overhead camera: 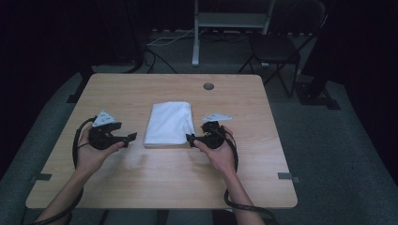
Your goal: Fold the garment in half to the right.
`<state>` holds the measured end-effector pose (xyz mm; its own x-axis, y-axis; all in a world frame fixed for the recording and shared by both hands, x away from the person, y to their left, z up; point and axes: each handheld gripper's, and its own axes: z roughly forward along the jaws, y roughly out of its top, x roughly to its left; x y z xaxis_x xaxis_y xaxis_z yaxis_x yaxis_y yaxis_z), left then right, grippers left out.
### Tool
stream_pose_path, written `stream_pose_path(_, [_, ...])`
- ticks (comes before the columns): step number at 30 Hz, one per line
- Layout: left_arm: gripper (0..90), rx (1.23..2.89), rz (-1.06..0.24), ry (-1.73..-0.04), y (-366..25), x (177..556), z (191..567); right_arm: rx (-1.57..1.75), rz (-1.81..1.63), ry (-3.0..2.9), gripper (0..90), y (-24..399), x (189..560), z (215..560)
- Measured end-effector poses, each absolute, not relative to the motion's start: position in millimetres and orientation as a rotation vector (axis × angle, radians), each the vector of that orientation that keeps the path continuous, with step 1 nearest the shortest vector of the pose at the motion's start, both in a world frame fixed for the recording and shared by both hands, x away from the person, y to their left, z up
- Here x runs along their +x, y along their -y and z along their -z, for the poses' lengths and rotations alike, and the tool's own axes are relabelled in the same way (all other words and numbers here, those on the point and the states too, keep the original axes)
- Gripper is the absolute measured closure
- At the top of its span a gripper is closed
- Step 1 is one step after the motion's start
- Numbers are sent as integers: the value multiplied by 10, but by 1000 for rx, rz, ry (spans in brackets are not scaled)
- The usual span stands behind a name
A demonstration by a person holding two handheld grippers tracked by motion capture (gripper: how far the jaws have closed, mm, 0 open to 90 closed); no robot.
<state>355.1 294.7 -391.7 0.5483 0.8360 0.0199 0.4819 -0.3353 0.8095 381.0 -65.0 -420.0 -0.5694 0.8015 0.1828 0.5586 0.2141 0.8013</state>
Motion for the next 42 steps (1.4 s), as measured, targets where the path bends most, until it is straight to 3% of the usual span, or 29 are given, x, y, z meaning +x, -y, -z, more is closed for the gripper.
stream_pose_path(42, [213,1942,-569,-1130,-3416,3137,4084,1223,-1249,-2226,130,966,3516,4196])
